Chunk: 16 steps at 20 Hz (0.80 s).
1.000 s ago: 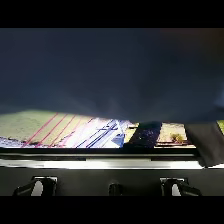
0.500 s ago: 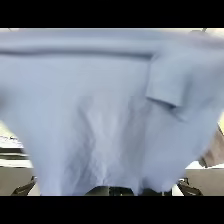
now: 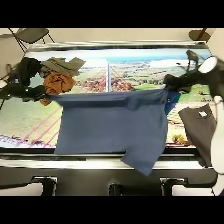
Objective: Fold the shirts.
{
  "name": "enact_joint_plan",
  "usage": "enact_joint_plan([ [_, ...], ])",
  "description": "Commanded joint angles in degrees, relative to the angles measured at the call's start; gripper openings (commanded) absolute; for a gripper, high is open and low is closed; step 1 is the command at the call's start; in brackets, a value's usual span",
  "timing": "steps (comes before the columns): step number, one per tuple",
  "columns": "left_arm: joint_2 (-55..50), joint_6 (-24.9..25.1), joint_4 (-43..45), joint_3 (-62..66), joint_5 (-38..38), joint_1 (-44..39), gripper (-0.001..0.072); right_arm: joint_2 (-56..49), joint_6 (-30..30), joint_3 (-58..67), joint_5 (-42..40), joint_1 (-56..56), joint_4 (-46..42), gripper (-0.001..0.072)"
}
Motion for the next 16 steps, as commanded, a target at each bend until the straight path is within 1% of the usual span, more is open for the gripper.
enact_joint_plan([
  [1,-10.9,-1.7,-0.2,7.9,3.7,-1.1,0.0029,-5.5,4.6,-0.6,-18.1,1.0,2.8,0.0044],
  [3,-13.2,-4.7,-0.4,11.1,7.3,-1.7,0.0030,-6.0,5.0,-0.6,-22.5,1.0,2.6,0.0044],
  [5,-14.3,-4.9,-1.2,12.1,7.6,-2.3,0.0031,-6.5,4.8,-0.6,-21.6,1.0,1.7,0.0045],
  [6,-14.4,-4.3,-1.2,12.0,6.0,-2.4,0.0030,-6.4,4.2,-0.6,-18.9,1.0,0.7,0.0045],
  [7,-14.3,-2.0,-1.2,12.0,3.2,-2.4,0.0030,-6.0,2.3,-0.6,-15.4,1.0,-0.3,0.0045],
  [9,-13.6,3.4,-1.1,12.0,-3.0,-1.9,0.0031,-4.8,-2.8,-0.6,-5.2,1.0,-4.9,0.0045],
  [11,-13.6,3.7,-1.2,12.0,-10.8,-1.0,0.0031,-4.5,-5.2,-0.6,5.9,1.0,-10.8,0.0045],
  [12,-13.9,3.7,-1.1,11.8,-15.9,-0.9,0.0031,-4.6,-4.8,-0.7,9.9,0.9,-12.2,0.0046],
  [14,-14.5,3.7,-1.1,10.0,-22.2,-1.2,0.0031,-5.0,-3.1,-0.9,13.6,1.0,-11.0,0.0045],
  [16,-14.6,3.7,-1.1,7.4,-22.6,-1.1,0.0031,-5.9,-2.1,-0.9,18.8,1.0,-7.8,0.0045],
])
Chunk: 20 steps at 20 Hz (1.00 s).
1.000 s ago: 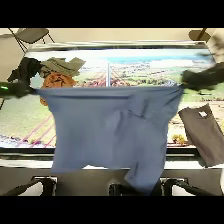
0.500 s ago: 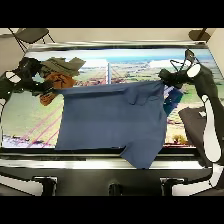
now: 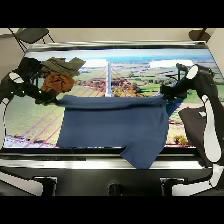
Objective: Fold the shirts.
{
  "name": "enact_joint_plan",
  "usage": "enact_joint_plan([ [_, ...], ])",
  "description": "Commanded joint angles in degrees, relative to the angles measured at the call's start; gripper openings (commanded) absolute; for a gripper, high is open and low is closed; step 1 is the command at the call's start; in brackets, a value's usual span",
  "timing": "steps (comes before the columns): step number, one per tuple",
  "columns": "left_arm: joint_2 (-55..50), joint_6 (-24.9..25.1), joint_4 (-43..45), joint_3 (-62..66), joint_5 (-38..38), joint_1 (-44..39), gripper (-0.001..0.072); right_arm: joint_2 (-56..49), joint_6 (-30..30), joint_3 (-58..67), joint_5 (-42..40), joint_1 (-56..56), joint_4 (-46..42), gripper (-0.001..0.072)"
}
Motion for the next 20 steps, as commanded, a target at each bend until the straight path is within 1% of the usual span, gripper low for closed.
enact_joint_plan([
  [1,-0.6,0.7,0.0,-3.1,-6.8,0.1,0.0031,-1.0,0.6,-0.3,12.6,0.1,1.6,0.0046],
  [5,-1.3,0.8,0.0,-4.0,-7.7,0.5,0.0031,-1.0,0.7,-5.5,15.0,0.1,0.4,0.0045],
  [8,-1.9,0.7,-0.1,-4.0,-8.0,0.3,0.0031,-1.0,0.6,-9.7,12.0,0.1,5.6,0.0045],
  [10,-2.3,0.8,0.0,-4.0,-10.0,0.2,0.0030,-1.0,0.6,-10.8,10.0,0.1,5.7,0.0046],
  [13,-2.3,0.7,2.5,-4.0,-13.2,0.5,0.0032,-1.0,0.6,-10.8,9.6,0.1,5.2,0.0046],
  [14,-2.2,0.7,2.1,-4.0,-13.3,0.5,0.0051,-1.0,0.7,-10.8,9.4,0.1,5.4,0.0067],
  [15,-2.0,0.7,1.6,-4.0,-13.3,0.5,0.0233,-0.9,0.6,-10.7,9.1,0.1,5.5,0.0231],
  [16,-1.6,0.3,1.7,-3.9,-13.9,0.5,0.0422,-0.5,0.6,-10.2,9.5,0.0,5.5,0.0453],
  [17,-0.9,0.2,1.8,-3.9,-14.6,0.7,0.0462,0.4,0.5,-9.4,11.1,0.0,4.8,0.0516],
  [18,0.1,0.0,2.1,-3.9,-15.0,1.0,0.0462,1.6,0.3,-8.6,12.5,-0.4,4.0,0.0517],
  [20,2.1,-3.0,4.7,-4.2,-15.8,2.1,0.0461,4.2,0.2,-8.4,15.9,-3.1,4.1,0.0516],
])
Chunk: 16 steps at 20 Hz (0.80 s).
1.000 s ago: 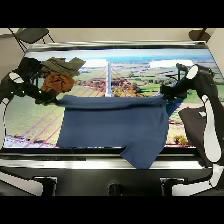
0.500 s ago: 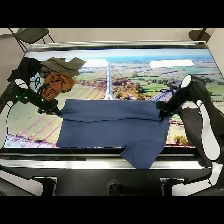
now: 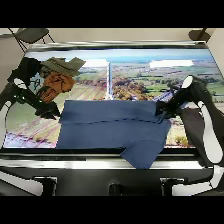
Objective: Fold the shirts.
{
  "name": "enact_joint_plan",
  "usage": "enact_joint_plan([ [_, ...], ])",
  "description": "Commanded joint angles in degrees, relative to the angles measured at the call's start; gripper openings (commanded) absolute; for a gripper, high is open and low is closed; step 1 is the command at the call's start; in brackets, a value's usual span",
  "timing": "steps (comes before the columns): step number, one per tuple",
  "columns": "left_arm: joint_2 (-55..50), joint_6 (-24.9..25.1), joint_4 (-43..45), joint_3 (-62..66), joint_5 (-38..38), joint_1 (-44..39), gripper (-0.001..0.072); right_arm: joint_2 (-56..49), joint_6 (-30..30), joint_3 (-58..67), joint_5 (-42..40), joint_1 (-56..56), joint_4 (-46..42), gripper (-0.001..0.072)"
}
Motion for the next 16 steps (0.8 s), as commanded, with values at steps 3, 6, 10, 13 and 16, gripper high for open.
enact_joint_plan([
  [3,8.6,-3.3,3.8,-10.5,1.2,1.5,0.0456,7.6,-1.0,-6.2,6.5,-7.2,-0.7,0.0506],
  [6,18.0,-1.0,4.3,-31.6,12.1,2.5,0.0450,15.5,-2.2,-19.4,1.6,-9.7,-0.7,0.0496],
  [10,23.1,2.8,2.8,-44.5,18.9,5.8,0.0451,22.7,-3.9,-28.6,-2.8,-9.6,-0.6,0.0496],
  [13,23.0,3.1,-1.0,-45.9,21.6,5.8,0.0428,23.5,-4.3,-29.3,-2.9,-9.6,-0.6,0.0496],
  [16,23.0,2.9,-3.0,-45.9,23.7,4.9,0.0342,23.9,-5.0,-30.0,-2.5,-9.6,-0.5,0.0496],
])
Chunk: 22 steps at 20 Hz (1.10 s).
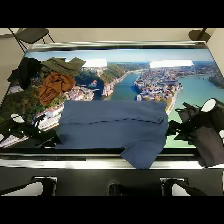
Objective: Fold the shirts.
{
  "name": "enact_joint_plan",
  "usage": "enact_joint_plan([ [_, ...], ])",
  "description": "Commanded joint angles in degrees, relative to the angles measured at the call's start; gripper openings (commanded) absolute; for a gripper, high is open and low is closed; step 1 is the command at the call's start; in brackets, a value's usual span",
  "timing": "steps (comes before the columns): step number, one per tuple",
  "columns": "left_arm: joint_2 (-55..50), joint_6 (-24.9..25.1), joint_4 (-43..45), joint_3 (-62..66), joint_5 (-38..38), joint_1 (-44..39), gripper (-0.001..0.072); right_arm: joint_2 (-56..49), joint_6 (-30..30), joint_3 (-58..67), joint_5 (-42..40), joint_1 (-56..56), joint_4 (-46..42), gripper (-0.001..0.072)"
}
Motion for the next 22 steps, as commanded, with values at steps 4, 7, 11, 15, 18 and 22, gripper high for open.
enact_joint_plan([
  [4,0.5,0.4,-2.5,-1.8,5.6,-0.7,0.0085,5.1,-2.9,-11.5,-0.9,-0.1,4.1,0.0498],
  [7,0.5,0.7,-2.5,-1.8,5.5,-0.7,0.0031,8.1,-5.5,-20.1,-5.0,-0.1,9.4,0.0498],
  [11,0.5,0.7,-2.4,-1.8,4.8,-0.7,0.0032,8.5,-7.1,-24.5,-8.2,-0.1,10.0,0.0497],
  [15,0.5,0.6,-2.5,-1.8,4.5,-0.7,0.0031,8.5,-7.1,-29.0,-15.5,-0.1,15.2,0.0491],
  [18,0.5,0.7,-2.5,-1.8,4.1,-0.7,0.0031,8.5,-6.6,-30.7,-21.2,-0.1,15.4,0.0161],
  [22,0.9,2.7,-3.1,-0.8,3.4,-0.7,0.0030,8.5,-8.3,-28.9,-20.1,-0.1,18.0,0.0044],
])
